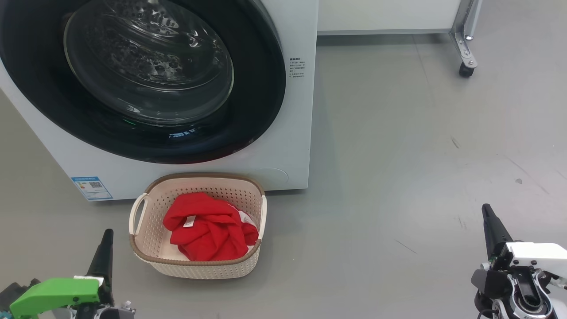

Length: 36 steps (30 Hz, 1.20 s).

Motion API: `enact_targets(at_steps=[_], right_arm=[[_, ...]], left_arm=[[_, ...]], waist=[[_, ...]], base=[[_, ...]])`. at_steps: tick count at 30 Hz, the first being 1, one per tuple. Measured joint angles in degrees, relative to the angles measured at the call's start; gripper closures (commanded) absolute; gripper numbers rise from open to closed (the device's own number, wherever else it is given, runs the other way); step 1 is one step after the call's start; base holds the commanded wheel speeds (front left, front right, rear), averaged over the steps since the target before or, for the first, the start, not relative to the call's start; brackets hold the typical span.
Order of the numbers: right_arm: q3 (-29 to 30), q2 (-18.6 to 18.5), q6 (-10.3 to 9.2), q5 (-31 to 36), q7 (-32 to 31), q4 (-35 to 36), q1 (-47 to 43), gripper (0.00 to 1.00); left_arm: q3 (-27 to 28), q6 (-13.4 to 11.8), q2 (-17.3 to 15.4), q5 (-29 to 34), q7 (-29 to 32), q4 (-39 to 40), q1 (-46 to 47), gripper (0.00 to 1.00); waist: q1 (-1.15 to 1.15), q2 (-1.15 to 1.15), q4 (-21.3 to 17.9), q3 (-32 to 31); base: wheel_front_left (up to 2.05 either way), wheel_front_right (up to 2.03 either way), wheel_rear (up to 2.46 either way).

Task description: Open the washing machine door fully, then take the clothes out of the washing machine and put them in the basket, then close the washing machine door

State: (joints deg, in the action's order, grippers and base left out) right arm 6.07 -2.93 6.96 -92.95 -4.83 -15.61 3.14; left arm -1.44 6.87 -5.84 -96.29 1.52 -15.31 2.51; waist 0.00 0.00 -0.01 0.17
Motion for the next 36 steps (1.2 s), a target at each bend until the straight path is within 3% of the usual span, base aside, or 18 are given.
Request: enact_targets(at_steps=[36], right_arm=[[0.13, 0.01, 0.0, 0.0, -0.18, 0.0, 0.0, 1.0]], left_arm=[[0.24, 0.01, 0.01, 0.0, 0.26, -0.38, 0.19, 1.0]], waist=[[0.0, 0.0, 0.01, 0.0]], base=[[0.0, 0.0, 0.0]])
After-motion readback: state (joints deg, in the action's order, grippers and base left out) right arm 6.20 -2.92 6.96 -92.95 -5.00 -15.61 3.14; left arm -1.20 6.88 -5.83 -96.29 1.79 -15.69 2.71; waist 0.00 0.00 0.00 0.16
